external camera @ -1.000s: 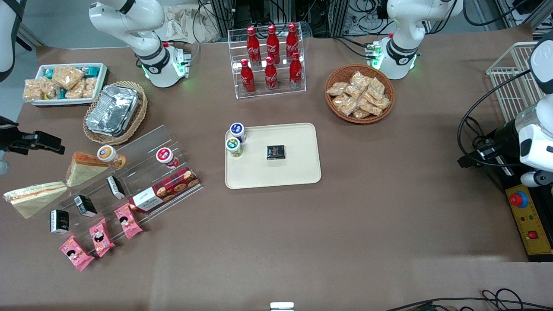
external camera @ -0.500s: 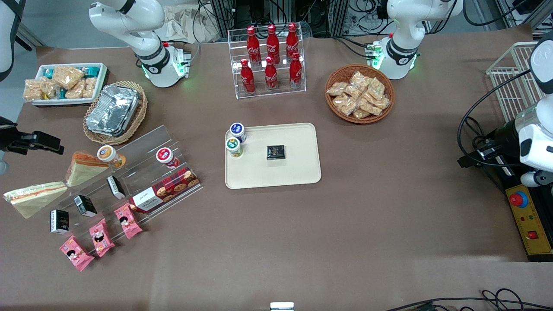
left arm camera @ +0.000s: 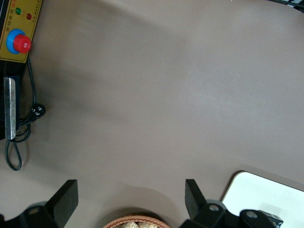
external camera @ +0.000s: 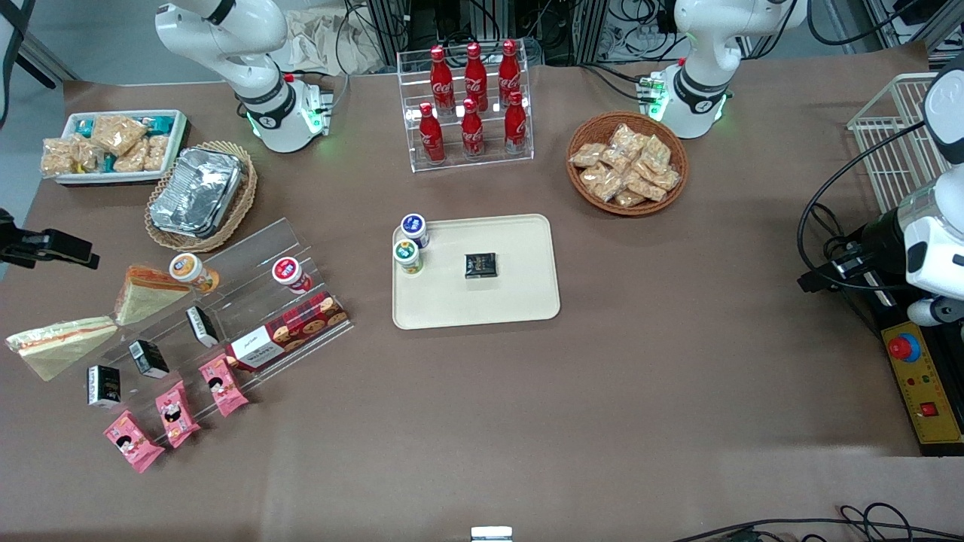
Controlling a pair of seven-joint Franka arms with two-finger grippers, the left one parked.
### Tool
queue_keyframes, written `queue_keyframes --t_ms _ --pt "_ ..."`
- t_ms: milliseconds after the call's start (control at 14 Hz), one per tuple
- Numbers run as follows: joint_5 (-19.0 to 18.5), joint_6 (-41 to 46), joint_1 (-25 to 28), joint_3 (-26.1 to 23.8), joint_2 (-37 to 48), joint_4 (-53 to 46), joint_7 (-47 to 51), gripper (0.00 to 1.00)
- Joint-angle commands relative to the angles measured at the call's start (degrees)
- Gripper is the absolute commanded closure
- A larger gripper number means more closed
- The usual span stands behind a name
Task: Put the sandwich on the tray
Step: 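Move the right gripper over the acrylic rack toward the wrapped sandwiches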
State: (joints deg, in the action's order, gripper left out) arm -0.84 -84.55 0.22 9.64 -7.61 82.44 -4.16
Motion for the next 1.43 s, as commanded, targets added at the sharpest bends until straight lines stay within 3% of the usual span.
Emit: queue_keyframes --t_ms 0,214,429,1000,1357 --pt "-0.39 1.15 -1.1 1.25 -0.39 -0.71 3.44 0.03" --pt "-0.04 0.18 -4.61 2.4 -0.83 -0.62 4.59 0.03" --pt "-2.32 -3.15 -4.79 2.4 -2.85 -0.35 16.6 0.03" --pt "-1.88 -13.25 -8.66 3.54 -6.89 0.0 42.52 0.03" --pt "-2.06 -22.66 -10.94 3.45 -7.07 6.14 43.8 0.03"
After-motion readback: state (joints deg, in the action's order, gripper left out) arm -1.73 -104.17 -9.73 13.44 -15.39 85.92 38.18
